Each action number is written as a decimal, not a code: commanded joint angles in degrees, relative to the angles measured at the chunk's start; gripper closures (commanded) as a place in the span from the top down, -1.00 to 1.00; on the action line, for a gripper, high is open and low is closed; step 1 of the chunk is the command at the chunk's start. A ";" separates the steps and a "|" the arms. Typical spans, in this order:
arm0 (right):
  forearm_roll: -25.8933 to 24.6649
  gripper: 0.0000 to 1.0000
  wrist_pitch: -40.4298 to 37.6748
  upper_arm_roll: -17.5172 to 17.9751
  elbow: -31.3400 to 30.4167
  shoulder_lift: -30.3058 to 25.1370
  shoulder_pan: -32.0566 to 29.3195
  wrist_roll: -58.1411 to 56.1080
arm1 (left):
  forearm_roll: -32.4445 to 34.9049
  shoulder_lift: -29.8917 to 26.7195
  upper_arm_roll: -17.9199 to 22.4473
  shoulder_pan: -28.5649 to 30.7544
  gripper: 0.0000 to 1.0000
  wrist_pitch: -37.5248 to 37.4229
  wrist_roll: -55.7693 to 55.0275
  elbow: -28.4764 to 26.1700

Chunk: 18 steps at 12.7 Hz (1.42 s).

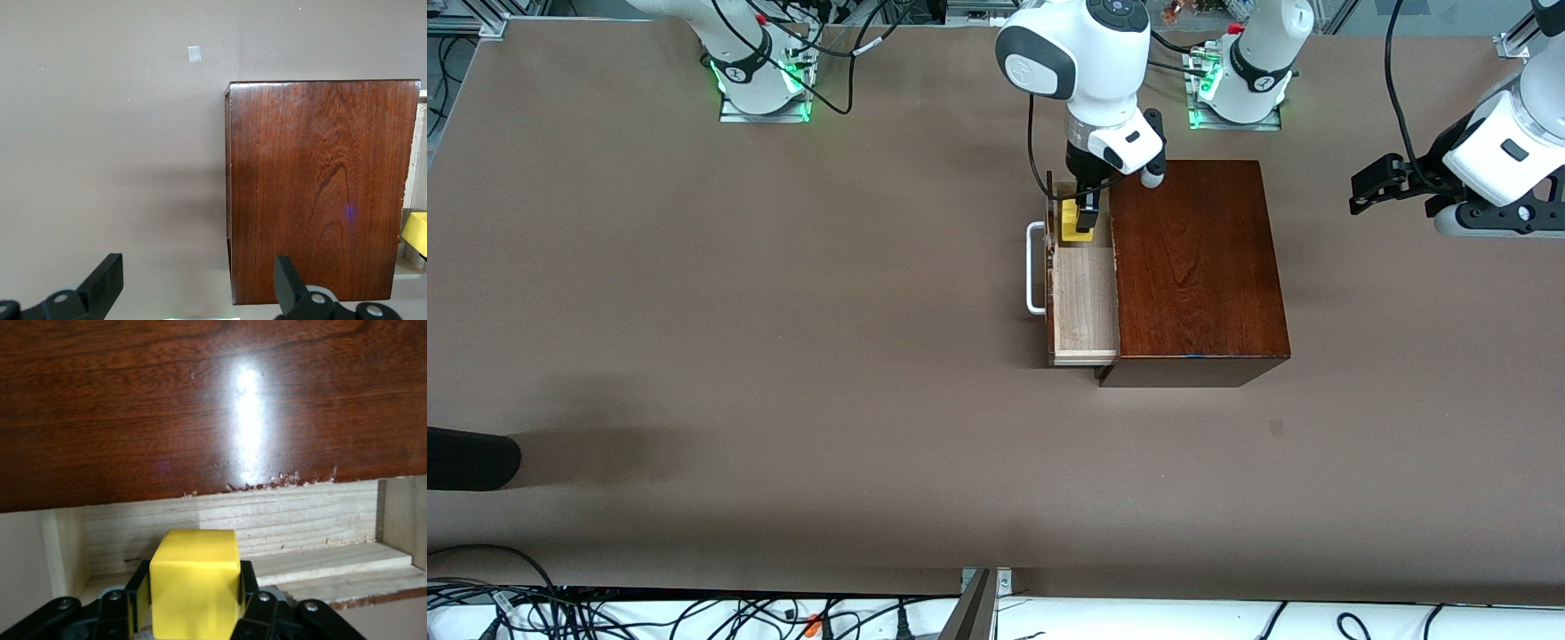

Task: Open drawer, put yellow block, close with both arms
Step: 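Lower the yellow cube into the open drawer with the right gripper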

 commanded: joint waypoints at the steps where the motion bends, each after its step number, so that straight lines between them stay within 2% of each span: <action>1: -2.23 -0.47 0.55 -0.49 2.34 2.21 0.72 -0.87 | -0.10 -0.23 -0.32 0.11 1.00 -1.72 0.64 0.93; 12: -2.76 -0.44 0.46 -0.67 0.85 4.23 0.55 -4.30 | -0.01 -0.14 -0.32 -0.33 1.00 -2.95 1.60 0.93; 13: -2.76 -0.42 0.55 -0.75 0.85 4.32 0.55 -4.30 | -0.01 -0.14 -0.32 -0.33 1.00 -3.13 2.04 0.93; 15: -2.76 -0.27 0.55 -0.84 0.85 4.59 0.29 -4.39 | -0.01 -0.14 -0.32 -0.33 1.00 -3.22 2.13 0.93; 16: -2.76 0.18 0.46 -0.84 0.85 4.59 0.28 -4.30 | -0.01 -0.14 -0.32 -0.33 1.00 -3.22 2.05 0.93; 17: -2.67 0.99 0.37 -0.84 0.85 4.50 0.20 -4.21 | -0.01 -0.14 -0.32 -0.33 1.00 -3.22 2.05 0.93; 18: -2.67 1.00 0.11 -0.84 0.85 4.50 0.20 -4.21 | -0.01 -0.14 -0.32 -0.33 1.00 -3.22 2.05 0.93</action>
